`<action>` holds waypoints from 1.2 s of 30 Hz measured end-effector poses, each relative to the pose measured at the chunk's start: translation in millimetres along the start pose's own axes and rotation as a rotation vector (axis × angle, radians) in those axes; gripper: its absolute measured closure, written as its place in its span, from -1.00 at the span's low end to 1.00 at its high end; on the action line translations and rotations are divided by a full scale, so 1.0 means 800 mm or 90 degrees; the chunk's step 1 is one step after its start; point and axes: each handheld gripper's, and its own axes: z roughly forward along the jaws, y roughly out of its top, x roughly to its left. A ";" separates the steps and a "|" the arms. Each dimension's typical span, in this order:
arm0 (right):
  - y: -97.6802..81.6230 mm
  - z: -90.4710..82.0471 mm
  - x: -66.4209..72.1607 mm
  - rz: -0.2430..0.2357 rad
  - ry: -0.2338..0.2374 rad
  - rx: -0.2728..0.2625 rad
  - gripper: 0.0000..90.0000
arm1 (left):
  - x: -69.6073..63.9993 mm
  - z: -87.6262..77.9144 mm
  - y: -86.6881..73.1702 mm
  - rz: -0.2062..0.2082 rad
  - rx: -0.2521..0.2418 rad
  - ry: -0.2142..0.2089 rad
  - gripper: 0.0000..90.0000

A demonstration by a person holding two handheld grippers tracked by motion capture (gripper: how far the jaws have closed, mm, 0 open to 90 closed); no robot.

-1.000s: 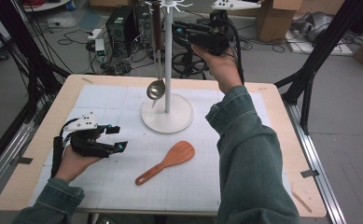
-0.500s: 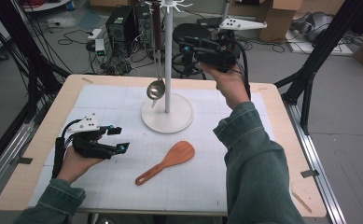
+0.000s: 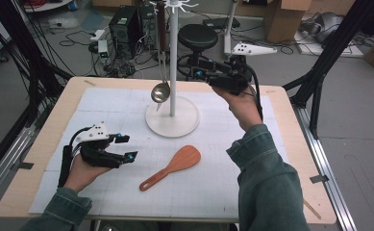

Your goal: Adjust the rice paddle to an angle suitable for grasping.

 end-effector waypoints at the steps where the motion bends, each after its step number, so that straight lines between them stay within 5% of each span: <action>1: -0.004 -0.001 0.000 0.001 -0.001 0.001 0.08 | -0.001 0.002 -0.001 -0.001 0.001 -0.001 -0.31; 36: -0.113 -0.039 0.010 0.022 -0.025 0.036 -0.26 | -0.040 0.043 -0.025 0.021 0.047 -0.006 -0.28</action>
